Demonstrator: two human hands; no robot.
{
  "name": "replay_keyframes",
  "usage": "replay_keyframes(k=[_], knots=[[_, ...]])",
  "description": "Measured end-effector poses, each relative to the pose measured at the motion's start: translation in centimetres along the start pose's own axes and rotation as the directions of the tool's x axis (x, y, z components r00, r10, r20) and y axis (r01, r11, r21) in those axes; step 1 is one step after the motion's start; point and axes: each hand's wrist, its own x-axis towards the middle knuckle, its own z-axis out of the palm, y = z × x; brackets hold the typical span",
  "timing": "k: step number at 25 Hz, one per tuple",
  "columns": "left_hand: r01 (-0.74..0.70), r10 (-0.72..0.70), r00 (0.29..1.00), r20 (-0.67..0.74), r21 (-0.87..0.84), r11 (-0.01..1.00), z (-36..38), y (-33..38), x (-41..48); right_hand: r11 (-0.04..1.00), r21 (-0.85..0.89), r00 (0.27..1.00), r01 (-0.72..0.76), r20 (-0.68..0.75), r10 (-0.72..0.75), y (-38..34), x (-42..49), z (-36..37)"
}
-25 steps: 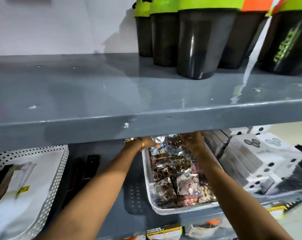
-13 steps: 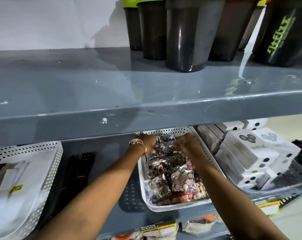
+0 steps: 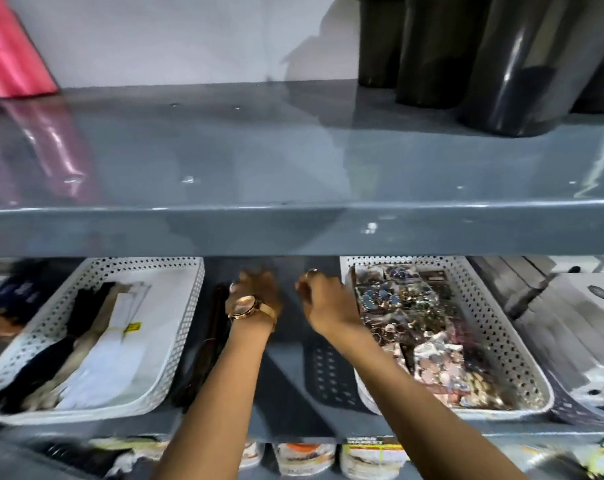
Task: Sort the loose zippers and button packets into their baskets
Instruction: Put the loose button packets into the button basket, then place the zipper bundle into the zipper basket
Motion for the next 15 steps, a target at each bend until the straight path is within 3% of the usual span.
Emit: replay_keyframes(k=[3, 6, 11, 15], knots=[[0.165, -0.164, 0.982, 0.092, -0.003, 0.986, 0.4, -4.1, -1.3, 0.995, -0.084, 0.974, -0.05, 0.215, 0.067, -2.9, 0.3, 3.7], [0.183, -0.187, 0.976, 0.113, 0.046, 0.982, 2.3, -6.5, -2.3, 0.983, -0.167, 0.936, -0.078, 0.328, 0.13, -4.9, 0.3, 6.9], [0.19, -0.199, 0.978, 0.069, 0.116, 0.975, 4.7, -8.5, -2.3, 0.962, -0.174, 0.909, -0.209, 0.328, 0.257, -6.8, 1.0, 10.4], [0.158, -0.154, 0.979, 0.135, -0.019, 0.987, 4.3, -8.9, -2.2, 0.945, -0.077, 0.895, -0.319, 0.303, 0.327, -6.9, 0.8, 11.3]])
